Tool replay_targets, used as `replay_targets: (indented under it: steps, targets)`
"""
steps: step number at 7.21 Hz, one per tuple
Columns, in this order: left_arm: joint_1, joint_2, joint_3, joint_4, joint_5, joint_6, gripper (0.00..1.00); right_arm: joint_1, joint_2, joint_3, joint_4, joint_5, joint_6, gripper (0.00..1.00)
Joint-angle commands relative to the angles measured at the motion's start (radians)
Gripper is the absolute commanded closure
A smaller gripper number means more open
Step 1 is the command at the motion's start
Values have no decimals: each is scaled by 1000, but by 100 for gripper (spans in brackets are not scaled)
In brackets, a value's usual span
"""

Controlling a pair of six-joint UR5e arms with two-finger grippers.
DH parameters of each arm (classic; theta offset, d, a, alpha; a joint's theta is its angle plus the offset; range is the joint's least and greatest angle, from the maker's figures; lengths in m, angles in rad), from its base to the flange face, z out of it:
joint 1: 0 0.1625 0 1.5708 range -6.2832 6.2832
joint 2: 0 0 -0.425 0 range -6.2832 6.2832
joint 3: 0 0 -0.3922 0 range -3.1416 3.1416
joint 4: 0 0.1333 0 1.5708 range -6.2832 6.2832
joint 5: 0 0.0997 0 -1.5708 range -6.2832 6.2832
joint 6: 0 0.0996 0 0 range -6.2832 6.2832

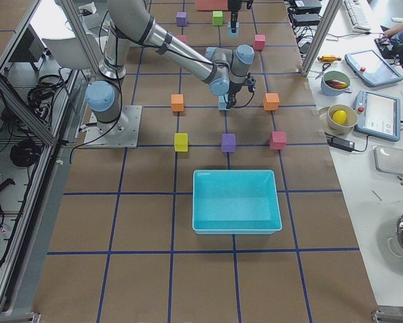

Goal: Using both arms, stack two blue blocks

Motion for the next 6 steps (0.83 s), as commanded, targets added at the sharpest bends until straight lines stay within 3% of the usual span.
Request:
replay_targets:
  steps: [1,3,6]
  targets:
    - [0,-1,-2,1,1,1,100,136,-70,0,38,59,194,100]
    - [0,8,-2,1,-3,1,100,288,-50,0,14,58,369,100]
    - [0,4,-24,4,-1,2,100,399,31,3,-104,58,379,100]
